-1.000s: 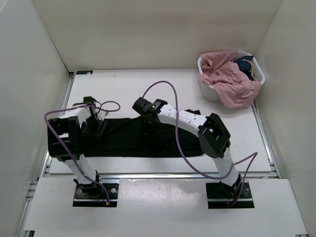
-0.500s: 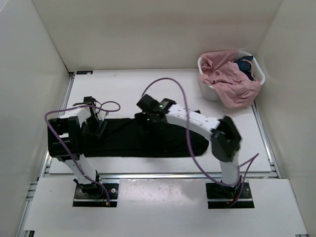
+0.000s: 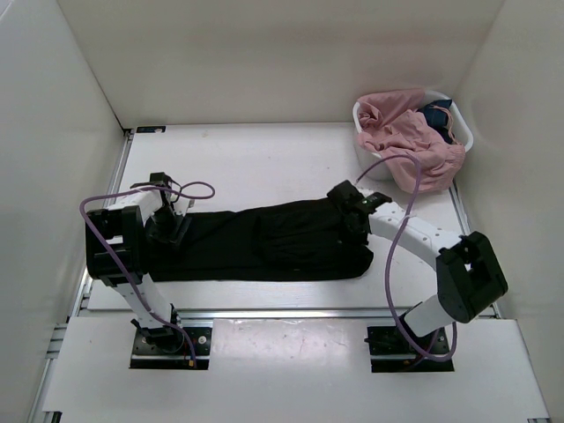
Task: Fold and stack the trousers
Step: Fold the trousers
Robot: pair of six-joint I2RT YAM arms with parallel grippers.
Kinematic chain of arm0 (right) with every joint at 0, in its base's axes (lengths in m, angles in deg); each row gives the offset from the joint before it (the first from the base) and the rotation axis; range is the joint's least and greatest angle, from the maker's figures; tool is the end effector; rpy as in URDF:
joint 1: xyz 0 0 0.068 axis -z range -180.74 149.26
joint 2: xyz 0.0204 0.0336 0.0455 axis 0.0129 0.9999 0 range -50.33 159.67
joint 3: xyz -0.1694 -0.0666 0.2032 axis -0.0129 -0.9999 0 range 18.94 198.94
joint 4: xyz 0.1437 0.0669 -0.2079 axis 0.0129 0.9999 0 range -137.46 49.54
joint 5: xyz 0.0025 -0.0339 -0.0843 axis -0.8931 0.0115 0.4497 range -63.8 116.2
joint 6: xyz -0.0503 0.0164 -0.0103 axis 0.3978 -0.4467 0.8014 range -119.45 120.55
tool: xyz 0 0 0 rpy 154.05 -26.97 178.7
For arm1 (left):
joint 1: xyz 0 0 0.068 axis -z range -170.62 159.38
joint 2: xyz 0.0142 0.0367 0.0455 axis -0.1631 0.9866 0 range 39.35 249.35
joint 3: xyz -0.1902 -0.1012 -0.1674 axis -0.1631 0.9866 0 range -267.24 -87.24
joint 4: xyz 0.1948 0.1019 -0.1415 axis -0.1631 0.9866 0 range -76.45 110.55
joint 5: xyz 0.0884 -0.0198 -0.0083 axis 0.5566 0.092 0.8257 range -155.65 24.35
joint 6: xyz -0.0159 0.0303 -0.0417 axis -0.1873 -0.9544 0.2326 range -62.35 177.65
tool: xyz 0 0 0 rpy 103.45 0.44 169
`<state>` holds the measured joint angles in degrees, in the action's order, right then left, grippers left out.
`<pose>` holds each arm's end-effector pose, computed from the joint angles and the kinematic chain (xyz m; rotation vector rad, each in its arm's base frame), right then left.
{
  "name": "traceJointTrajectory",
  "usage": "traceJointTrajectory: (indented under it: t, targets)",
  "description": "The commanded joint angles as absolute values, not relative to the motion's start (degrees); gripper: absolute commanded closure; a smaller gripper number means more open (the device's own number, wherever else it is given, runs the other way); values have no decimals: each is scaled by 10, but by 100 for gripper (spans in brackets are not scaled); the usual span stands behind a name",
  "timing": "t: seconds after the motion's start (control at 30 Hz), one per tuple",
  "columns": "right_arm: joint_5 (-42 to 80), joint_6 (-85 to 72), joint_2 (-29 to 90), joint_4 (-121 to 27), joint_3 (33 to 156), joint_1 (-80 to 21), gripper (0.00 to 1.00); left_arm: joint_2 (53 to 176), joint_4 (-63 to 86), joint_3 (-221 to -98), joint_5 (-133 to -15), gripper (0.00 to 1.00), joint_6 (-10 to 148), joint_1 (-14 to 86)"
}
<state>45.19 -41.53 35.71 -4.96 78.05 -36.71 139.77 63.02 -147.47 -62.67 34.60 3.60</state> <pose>0.2376 0.1582 0.2186 0.2223 2.6492 -0.0415 0.2926 0.0314 0.1513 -0.4700 -3.0979 -0.0812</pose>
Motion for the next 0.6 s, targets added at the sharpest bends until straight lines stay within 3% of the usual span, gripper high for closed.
traceJointTrajectory:
  t: [0.0,0.27,0.47,0.57]
  targets:
    - [411,-428,360,-104,748,-371,100,1416,636,-1466,-613,33,344,37]
    - [378,-483,360,-141,671,-420,100,1416,636,-1460,-613,33,344,37]
    - [409,-438,304,-76,729,-420,100,1416,636,-1460,-613,33,344,37]
    - [448,-409,252,-41,760,-414,34,1410,636,-1460,-613,33,344,31]
